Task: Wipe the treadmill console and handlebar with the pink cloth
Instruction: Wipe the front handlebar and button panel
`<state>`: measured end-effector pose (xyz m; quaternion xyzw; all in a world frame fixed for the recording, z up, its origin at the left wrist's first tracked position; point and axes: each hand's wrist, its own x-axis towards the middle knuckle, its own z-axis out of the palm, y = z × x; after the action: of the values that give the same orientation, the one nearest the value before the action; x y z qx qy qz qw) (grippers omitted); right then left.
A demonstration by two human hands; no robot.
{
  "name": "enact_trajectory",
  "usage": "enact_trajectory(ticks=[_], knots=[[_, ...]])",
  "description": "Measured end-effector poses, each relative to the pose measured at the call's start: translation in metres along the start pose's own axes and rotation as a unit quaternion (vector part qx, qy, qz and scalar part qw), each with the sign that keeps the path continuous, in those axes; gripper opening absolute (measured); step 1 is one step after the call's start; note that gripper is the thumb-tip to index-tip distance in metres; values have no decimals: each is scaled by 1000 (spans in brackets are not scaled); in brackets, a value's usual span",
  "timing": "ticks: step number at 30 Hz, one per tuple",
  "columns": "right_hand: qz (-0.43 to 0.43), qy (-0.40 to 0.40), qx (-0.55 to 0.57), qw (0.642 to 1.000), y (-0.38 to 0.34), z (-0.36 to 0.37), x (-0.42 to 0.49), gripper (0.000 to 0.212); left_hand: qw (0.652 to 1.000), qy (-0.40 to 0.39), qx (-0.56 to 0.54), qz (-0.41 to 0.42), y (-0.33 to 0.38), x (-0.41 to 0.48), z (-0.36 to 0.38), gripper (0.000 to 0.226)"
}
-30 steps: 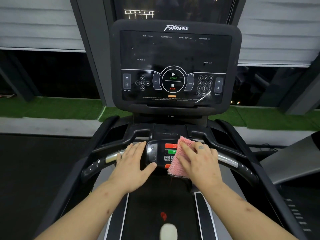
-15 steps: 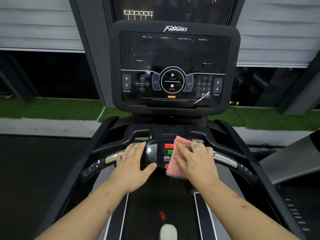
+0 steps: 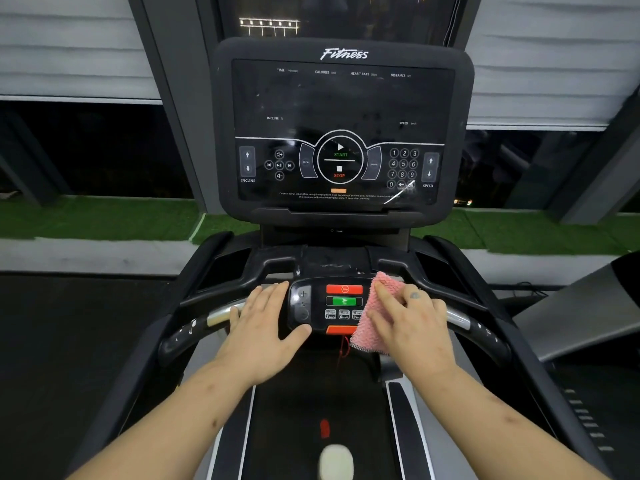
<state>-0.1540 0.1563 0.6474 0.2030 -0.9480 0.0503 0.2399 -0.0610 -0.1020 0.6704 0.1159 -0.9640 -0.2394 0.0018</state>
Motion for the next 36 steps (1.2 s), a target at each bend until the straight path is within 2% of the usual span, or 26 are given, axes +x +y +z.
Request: enact_trajectory(ticks=[6,12,29,36], knots=[[-13,-18,8,1000,-7,-1,2,52,1000,-1,-1,-2,0,-1,-1,90],[3,-36,29,999,-10,-1,2,58,1000,-5,-3,-4,0,-2,-2,90],[-69,-29,74,994,-76,-2,21,56,1000,-25,-1,8,-3,0,-3,90],[-95,-40,57,993,-100,-3,24,62,1000,-26,-1,14,-4,-1,-2,86]])
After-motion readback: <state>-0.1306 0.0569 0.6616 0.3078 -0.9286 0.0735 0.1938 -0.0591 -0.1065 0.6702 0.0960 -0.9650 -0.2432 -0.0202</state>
